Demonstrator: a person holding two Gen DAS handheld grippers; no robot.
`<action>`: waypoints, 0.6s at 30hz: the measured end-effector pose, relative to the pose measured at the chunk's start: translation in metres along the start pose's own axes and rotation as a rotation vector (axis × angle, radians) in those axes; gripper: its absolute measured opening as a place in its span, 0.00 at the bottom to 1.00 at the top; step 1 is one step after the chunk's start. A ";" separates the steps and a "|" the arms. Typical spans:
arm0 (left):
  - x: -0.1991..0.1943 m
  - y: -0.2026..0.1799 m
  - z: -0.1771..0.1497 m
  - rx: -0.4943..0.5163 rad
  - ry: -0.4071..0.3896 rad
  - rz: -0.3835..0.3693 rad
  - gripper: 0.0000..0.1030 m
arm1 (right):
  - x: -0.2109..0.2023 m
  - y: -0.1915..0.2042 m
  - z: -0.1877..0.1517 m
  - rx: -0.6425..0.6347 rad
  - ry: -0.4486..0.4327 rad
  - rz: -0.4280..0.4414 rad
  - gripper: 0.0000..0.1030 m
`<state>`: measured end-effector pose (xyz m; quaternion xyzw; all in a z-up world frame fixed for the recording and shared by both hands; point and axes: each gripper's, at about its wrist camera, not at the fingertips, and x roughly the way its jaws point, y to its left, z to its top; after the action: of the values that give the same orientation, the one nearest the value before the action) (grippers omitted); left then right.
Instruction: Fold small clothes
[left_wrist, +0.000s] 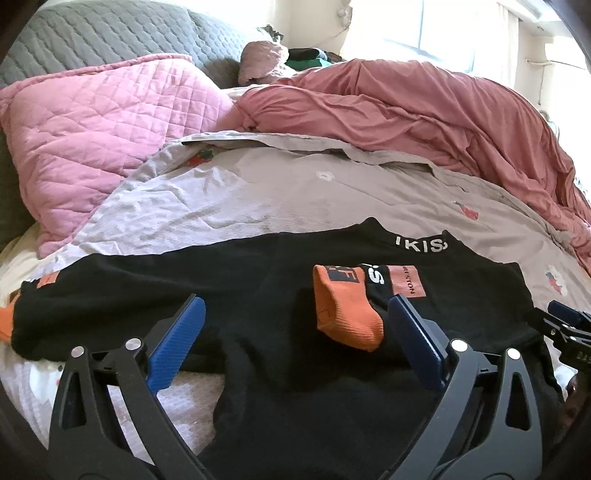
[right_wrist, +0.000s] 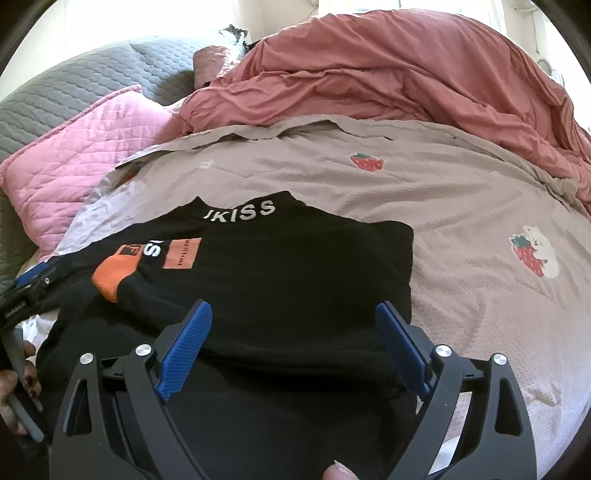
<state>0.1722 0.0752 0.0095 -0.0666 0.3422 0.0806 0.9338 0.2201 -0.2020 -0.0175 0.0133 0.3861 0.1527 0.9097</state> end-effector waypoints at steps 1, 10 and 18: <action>-0.001 0.001 0.000 0.000 0.000 0.003 0.91 | -0.001 0.001 0.000 -0.001 -0.002 0.002 0.90; -0.009 0.012 -0.001 -0.014 0.002 0.032 0.91 | -0.010 0.010 0.000 -0.011 -0.010 0.009 0.92; -0.018 0.025 -0.004 -0.031 0.008 0.058 0.91 | -0.016 0.027 0.000 -0.035 -0.014 0.039 0.93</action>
<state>0.1510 0.0968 0.0163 -0.0714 0.3462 0.1125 0.9286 0.2019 -0.1807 -0.0022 0.0059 0.3768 0.1769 0.9092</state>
